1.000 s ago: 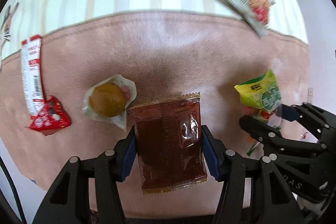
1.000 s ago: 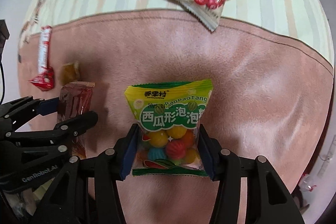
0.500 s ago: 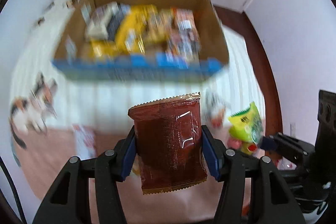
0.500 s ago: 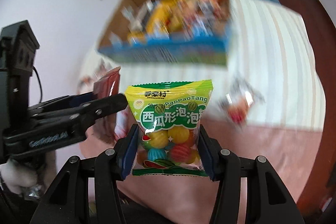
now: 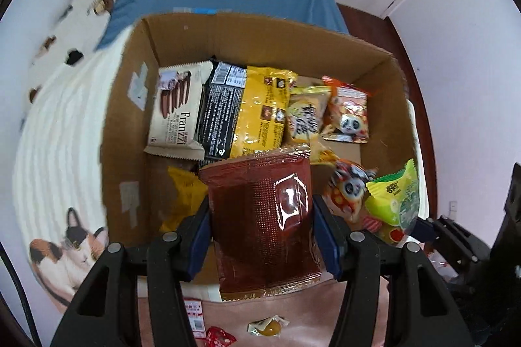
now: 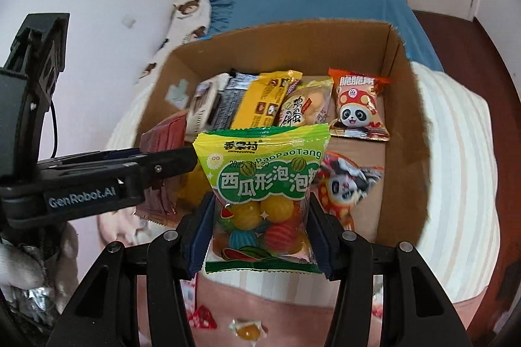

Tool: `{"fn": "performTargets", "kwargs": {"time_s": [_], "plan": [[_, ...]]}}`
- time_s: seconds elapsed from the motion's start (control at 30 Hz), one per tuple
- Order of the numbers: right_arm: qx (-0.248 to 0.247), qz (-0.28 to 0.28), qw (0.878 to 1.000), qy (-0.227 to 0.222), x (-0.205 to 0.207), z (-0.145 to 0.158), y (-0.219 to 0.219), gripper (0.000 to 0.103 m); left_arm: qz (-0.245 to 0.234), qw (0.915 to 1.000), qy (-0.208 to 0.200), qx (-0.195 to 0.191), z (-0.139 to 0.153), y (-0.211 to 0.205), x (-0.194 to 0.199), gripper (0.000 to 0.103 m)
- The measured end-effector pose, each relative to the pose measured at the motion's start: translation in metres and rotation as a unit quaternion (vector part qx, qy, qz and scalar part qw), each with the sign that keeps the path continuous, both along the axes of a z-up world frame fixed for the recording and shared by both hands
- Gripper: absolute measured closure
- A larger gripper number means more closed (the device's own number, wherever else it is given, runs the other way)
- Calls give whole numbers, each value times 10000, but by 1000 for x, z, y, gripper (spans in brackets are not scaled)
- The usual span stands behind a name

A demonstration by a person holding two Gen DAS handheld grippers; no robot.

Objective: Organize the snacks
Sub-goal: 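Lower both packs into the box and open both tools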

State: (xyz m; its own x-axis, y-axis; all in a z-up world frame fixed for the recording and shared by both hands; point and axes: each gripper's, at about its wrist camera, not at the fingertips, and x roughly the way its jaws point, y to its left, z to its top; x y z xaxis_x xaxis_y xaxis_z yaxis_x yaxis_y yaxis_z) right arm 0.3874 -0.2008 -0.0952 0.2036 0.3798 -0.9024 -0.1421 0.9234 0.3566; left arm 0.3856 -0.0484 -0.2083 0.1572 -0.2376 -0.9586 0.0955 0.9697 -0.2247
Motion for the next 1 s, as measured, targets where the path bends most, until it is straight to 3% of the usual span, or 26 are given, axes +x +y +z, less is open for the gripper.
{"fn": "performTargets", "kwargs": {"time_s": [0.3, 0.33, 0.43, 0.57, 0.6, 0.77, 1.0], "plan": [[-269, -196, 9978, 578, 31, -60, 16, 47, -148, 9985, 533, -30, -50, 2, 27, 49], [-299, -204, 9963, 777, 33, -69, 16, 42, -153, 9981, 601, -22, -53, 1, 27, 49], [-451, -180, 9943, 950, 33, -79, 17, 10, -118, 9973, 721, -66, -65, 1, 30, 43], [-649, -147, 9932, 955, 33, -81, 18, 9, -177, 9976, 657, 128, -70, -2, 30, 15], [-657, -144, 9930, 966, 33, -81, 18, 9, -186, 9975, 673, 113, -71, -3, 30, 13], [-745, -236, 9922, 969, 27, -75, 10, 9, -194, 9977, 630, 156, -68, -3, 29, 11], [-867, -334, 9929, 743, 13, -53, -2, 9, -170, 9992, 219, 277, -42, 1, 18, 10]]}}
